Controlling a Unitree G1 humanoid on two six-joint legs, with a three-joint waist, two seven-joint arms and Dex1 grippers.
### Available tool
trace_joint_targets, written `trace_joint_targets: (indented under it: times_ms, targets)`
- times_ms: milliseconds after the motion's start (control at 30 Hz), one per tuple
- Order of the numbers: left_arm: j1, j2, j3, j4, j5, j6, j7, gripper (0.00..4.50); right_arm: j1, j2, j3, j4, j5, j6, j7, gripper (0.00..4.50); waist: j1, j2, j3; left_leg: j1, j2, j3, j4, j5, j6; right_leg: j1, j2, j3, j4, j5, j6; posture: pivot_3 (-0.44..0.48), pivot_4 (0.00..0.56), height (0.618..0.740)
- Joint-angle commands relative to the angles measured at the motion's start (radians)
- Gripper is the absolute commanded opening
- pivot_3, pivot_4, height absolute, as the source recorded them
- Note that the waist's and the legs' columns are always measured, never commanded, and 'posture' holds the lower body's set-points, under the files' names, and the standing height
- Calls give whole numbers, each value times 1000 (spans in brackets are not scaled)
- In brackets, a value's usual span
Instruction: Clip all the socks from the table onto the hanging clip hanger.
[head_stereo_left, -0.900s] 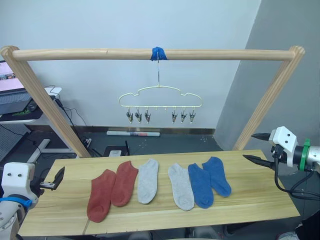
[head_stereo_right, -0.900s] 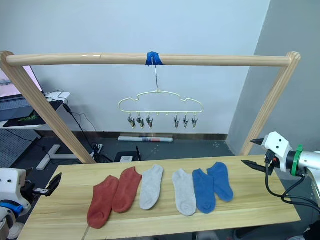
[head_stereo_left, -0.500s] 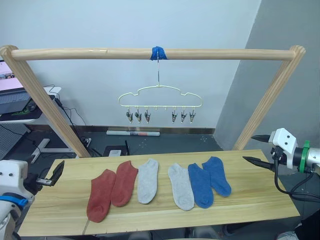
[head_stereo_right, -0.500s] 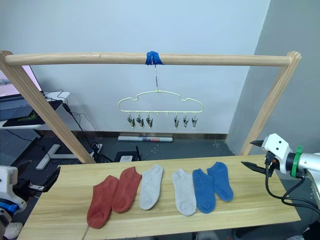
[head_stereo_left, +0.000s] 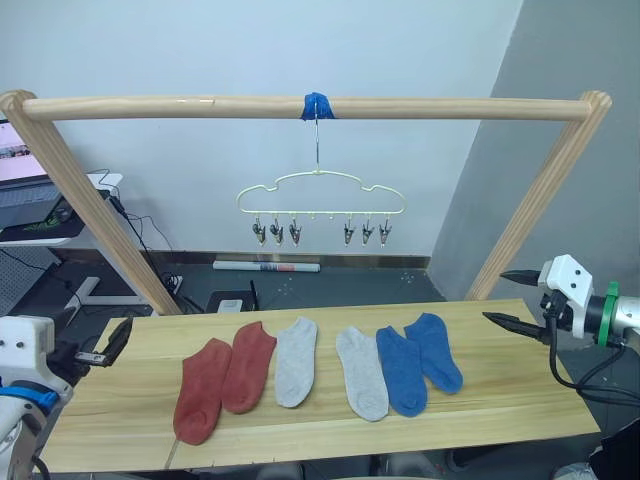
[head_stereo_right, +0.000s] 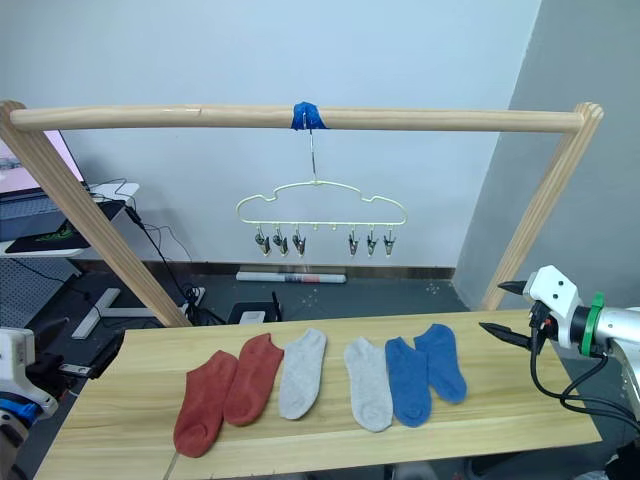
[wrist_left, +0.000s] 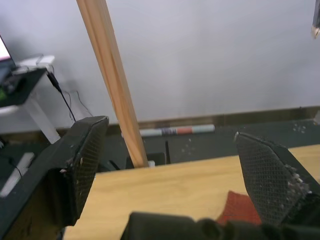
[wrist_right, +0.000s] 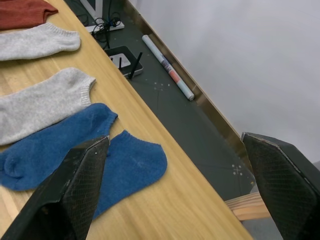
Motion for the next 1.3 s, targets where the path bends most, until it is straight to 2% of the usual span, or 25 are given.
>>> trace_joint_targets:
  times_ms: [33, 267, 400, 500, 633, 700, 767, 867, 967, 1000, 1067, 1100, 1233, 1300]
  targets:
    - [-52, -21, -27, -65, -9, 3, 32, 4500, 0, -13, -11, -51, -12, 16, -16, 4439, 1, 0, 0, 0, 0, 0, 0, 0, 0, 0, 0, 0, 0, 0, 0, -2, 0, 740]
    - [-153, -100, -134, -160, 20, 38, 124, 4500, 23, 24, -28, -212, 66, 114, -35, 4439, -2, 0, 0, -1, 0, 0, 0, 0, 0, 0, 1, 1, 0, 0, 1, -44, 0, 740]
    - [-254, -153, -225, -179, 43, 37, 171, 4500, -3, 174, -1, -348, 115, 91, -133, 4439, -12, -3, 3, -1, 1, 0, 0, 0, 0, 0, 3, 1, 0, 1, 1, -79, 31, 740]
    - [-293, -170, -241, -178, 39, 58, 192, 4500, 4, 189, 26, -436, 126, 160, -148, 4439, -25, 2, 11, -1, 2, 0, 1, 0, 0, 1, 4, 2, 0, 1, 2, -93, 58, 740]
    - [-369, -195, -290, -154, 37, 72, 212, 4500, -84, 257, 64, -565, 272, 294, -201, 4439, -35, -1, 39, -3, 3, 1, 1, 0, -1, -2, 5, 4, 0, 1, 2, -131, 120, 740]
    - [-385, -207, -321, -158, 35, 92, 206, 4500, -126, 273, 87, -581, 273, 312, -212, 4439, -46, -1, 55, -5, 5, 0, 2, 0, -1, -2, 7, 4, 0, 2, 3, -131, 120, 740]
    - [-391, -210, -340, -174, 38, 102, 202, 4500, -150, 284, 104, -599, 291, 357, -239, 4439, -52, -2, 70, -6, 5, 0, 2, 0, -1, -2, 8, 5, 0, 3, 3, -151, 168, 740]
    - [-413, -217, -346, -173, 39, 108, 219, 4500, -165, 297, 135, -635, 316, 415, -270, 4439, -56, -4, 103, -8, 5, 0, 1, 0, -1, -6, 9, 5, -1, 3, 4, -152, 191, 740]
    - [-438, -211, -346, -188, 35, 122, 223, 4500, -206, 331, 149, -695, 376, 497, -343, 4439, -56, -4, 135, -10, 6, -1, 1, -1, 0, -7, 9, 5, 0, 4, 6, -152, 250, 740]
    - [-452, -212, -348, -184, 37, 121, 227, 4500, -224, 346, 160, -711, 389, 517, -363, 4439, -56, -2, 149, -10, 6, -1, 2, -1, 0, -8, 9, 6, 0, 4, 6, -152, 250, 740]
    - [-472, -221, -347, -184, 30, 135, 241, 4500, -255, 375, 179, -730, 399, 542, -402, 4439, -56, -2, 158, -19, 6, 0, 2, -1, 0, -18, 9, 6, 2, 5, 6, -162, 284, 740]
    - [-478, -225, -349, -184, 28, 140, 244, 4500, -266, 384, 186, -736, 402, 550, -416, 4439, -56, -2, 168, -23, 6, -1, 3, -1, 0, -21, 9, 6, 2, 5, 6, -162, 284, 740]
    - [-467, -235, -352, -219, 12, 163, 242, 4500, -264, 382, 171, -767, 441, 592, -445, 4439, -56, -1, 200, -27, 6, -2, 3, -1, 0, -23, 9, 5, 1, 6, 5, -174, 319, 740]
    - [-465, -247, -348, -224, 13, 152, 249, 4119, -250, 367, 162, -774, 450, 601, -444, 4500, -55, -1, 210, -30, 6, -2, 3, -1, 1, -26, 8, 4, 0, 8, 2, -177, 323, 740]
